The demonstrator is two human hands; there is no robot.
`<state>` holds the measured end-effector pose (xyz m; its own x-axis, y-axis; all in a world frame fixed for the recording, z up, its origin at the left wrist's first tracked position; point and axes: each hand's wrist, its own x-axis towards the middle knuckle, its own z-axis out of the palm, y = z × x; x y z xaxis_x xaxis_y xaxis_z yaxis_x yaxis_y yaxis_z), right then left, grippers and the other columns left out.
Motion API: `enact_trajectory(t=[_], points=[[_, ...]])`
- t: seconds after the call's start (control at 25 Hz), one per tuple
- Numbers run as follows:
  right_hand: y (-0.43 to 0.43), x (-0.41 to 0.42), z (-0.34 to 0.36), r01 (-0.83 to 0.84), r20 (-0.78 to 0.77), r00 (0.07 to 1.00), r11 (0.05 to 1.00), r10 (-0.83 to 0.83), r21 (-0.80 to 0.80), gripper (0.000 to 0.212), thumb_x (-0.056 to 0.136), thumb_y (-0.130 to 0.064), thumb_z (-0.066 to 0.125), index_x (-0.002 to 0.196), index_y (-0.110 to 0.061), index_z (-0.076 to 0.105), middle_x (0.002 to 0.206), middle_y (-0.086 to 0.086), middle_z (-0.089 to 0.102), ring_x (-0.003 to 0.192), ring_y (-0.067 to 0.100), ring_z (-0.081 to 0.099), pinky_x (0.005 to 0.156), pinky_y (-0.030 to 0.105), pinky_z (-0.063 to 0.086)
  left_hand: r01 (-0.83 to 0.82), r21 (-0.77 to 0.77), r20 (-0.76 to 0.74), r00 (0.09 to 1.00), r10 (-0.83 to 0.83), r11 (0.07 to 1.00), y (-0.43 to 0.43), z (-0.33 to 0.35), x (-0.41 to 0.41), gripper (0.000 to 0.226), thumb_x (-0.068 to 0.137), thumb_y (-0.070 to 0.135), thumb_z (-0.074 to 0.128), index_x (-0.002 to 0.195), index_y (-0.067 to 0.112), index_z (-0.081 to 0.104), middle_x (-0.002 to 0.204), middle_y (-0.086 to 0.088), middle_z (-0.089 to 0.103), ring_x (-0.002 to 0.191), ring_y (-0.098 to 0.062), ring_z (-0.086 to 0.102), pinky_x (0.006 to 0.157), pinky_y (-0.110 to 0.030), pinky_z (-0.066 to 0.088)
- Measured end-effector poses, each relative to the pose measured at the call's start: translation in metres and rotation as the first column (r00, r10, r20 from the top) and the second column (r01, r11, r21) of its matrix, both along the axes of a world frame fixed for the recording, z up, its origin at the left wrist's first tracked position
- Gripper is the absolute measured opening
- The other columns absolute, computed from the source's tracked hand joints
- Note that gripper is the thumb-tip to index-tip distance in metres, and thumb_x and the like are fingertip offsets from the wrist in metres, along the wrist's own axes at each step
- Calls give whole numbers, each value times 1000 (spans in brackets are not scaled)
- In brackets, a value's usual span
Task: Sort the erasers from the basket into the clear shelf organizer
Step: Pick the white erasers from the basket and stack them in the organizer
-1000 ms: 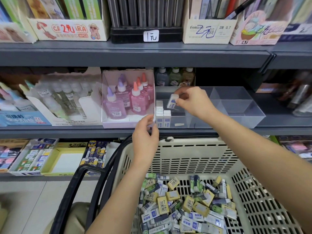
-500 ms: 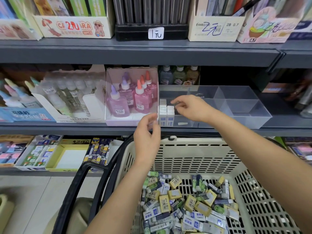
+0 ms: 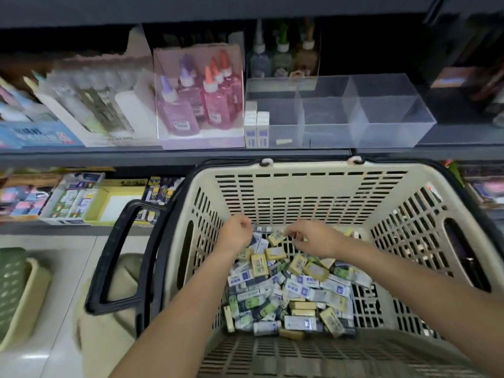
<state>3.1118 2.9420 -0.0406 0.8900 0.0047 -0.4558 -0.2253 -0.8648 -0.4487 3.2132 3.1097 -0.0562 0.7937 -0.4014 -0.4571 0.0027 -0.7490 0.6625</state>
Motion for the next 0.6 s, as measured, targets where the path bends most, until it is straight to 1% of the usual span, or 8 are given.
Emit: enact_trajectory(t=[0.08,0.16,0.28,0.36,0.4,0.48,0.52,0.6], points=[[9,8,-24,-47,-17,999,999,47,-19,37,93,-16,47,129,-18,53,133,2,54,119,19,51,97,33,44,10,72,-18,1000,-8,997,8,-16,-3,26,96,11,44,117,9,58,117,-10,60,106,-25,57,88,-29,46],[22,18,-45,-56,15,998,998,56,-20,37,92,-13,46,128,-15,54,131,5,54,117,23,52,96,35,45,22,104,-4,1000,-21,994,13,-26,-6,32,94,9,47,126,9,54,127,-11,57,112,-26,55,92,-30,46],[39,35,-65,-6,83,997,999,9,-37,35,90,-4,43,120,-10,57,118,13,60,106,29,57,89,38,48,114,192,17,993,-120,975,15,-39,-8,44,90,11,54,133,15,48,124,-14,58,113,-29,53,92,-31,46],[40,42,-72,-39,121,991,997,47,-71,43,86,1,46,126,-12,54,124,11,56,111,28,54,94,37,45,182,284,30,980,-198,942,15,-46,-8,49,89,18,54,136,23,45,123,-13,55,121,-28,42,99,-31,39],[37,44,-75,-77,116,989,992,88,-98,48,85,2,47,131,-14,51,129,8,53,116,26,51,98,35,42,185,300,25,979,-202,936,14,-49,-8,49,88,19,54,136,27,45,122,-11,54,123,-28,38,102,-32,36],[32,43,-81,-145,49,987,976,155,-165,57,87,-1,49,139,-22,41,134,5,45,120,25,44,100,35,37,167,297,20,983,-181,940,12,-52,-7,46,88,18,54,133,27,48,122,-10,53,121,-28,41,103,-36,38],[31,43,-82,-174,1,984,964,178,-199,60,89,-4,48,142,-28,35,133,5,43,119,25,41,99,36,35,164,294,29,983,-180,942,12,-52,-7,45,88,17,53,132,25,49,123,-11,54,119,-28,45,102,-38,41],[33,47,-83,-224,-59,975,940,216,-259,63,91,-9,48,143,-37,26,130,7,41,116,26,40,93,37,35,181,319,74,974,-214,930,11,-54,-6,42,89,16,53,130,20,52,123,-12,58,115,-30,49,97,-40,44]])
